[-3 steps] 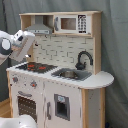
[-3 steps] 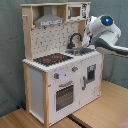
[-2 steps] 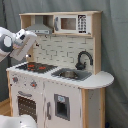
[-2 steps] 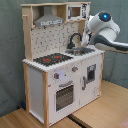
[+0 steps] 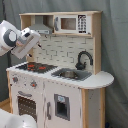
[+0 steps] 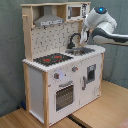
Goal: Play with the kitchen
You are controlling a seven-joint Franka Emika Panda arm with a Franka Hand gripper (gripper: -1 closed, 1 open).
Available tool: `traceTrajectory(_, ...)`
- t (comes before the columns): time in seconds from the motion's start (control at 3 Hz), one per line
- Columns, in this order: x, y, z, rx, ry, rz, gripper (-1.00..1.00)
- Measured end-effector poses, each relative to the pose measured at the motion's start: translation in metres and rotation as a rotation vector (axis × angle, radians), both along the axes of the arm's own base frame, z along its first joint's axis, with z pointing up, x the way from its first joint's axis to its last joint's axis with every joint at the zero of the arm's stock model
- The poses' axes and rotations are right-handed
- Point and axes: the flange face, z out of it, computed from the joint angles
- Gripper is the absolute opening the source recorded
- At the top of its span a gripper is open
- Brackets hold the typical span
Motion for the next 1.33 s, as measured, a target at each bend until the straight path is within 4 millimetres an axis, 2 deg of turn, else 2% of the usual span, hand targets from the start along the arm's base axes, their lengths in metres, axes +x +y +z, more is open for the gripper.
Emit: traceTrajectory(1.33, 0.045, -0.018, 0.008, 0.038, 0.292, 0.022, 1.0)
